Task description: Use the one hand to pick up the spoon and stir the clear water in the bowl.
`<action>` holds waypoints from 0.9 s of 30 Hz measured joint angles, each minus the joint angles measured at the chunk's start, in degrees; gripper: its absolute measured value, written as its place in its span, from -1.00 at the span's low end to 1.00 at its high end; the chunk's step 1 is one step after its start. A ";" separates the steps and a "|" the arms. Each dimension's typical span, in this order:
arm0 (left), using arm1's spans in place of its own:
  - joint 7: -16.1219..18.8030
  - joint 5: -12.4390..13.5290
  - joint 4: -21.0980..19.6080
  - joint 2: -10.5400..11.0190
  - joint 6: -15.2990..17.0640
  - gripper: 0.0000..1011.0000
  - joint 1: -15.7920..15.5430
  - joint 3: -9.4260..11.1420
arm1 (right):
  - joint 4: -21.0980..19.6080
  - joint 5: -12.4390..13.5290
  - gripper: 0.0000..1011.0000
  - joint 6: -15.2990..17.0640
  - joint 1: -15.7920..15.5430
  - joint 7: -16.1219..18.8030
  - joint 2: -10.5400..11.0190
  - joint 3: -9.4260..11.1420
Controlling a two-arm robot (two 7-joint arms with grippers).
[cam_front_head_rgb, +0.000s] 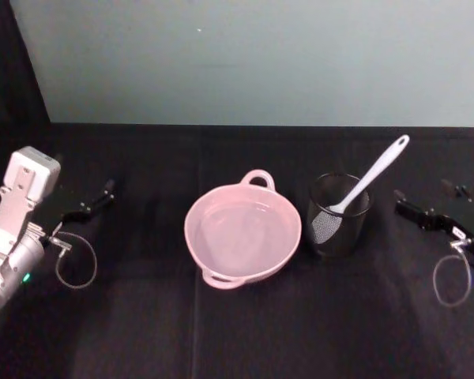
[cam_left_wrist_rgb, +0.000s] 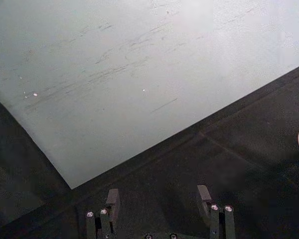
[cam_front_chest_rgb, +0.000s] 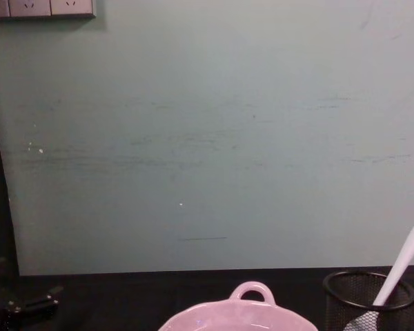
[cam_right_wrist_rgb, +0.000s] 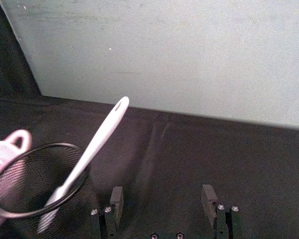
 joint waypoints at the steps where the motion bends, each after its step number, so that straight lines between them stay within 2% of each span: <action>1: 0.00 0.00 0.00 0.01 0.00 1.00 0.00 0.00 | 0.72 -1.12 0.99 -0.84 0.54 -0.01 -0.16 -0.42; 3: 0.00 0.00 0.00 0.00 0.00 1.00 0.00 0.00 | 3.37 -4.84 0.99 -4.03 2.44 -0.09 -0.81 -1.74; 5: 0.00 0.00 0.00 0.00 0.00 1.00 0.00 0.00 | 5.03 -6.71 0.99 -6.30 3.43 -0.05 -1.28 -2.30; 6: 0.00 0.00 0.00 0.00 0.00 1.00 0.00 0.00 | 6.50 -8.38 0.99 -8.42 4.23 -0.03 -1.72 -2.71; 10: 0.00 0.00 0.00 0.00 0.00 1.00 0.00 0.00 | 8.62 -11.07 0.99 -10.61 5.48 -0.04 -2.52 -3.45; 18: 0.00 0.00 0.00 0.00 0.00 1.00 0.00 0.00 | 10.91 -14.91 0.99 -9.24 6.41 -0.62 -3.57 -4.93; 27: 0.00 0.00 0.00 0.00 0.00 1.00 0.00 0.00 | 10.59 -14.52 0.99 -9.09 6.27 -0.65 -3.45 -4.82</action>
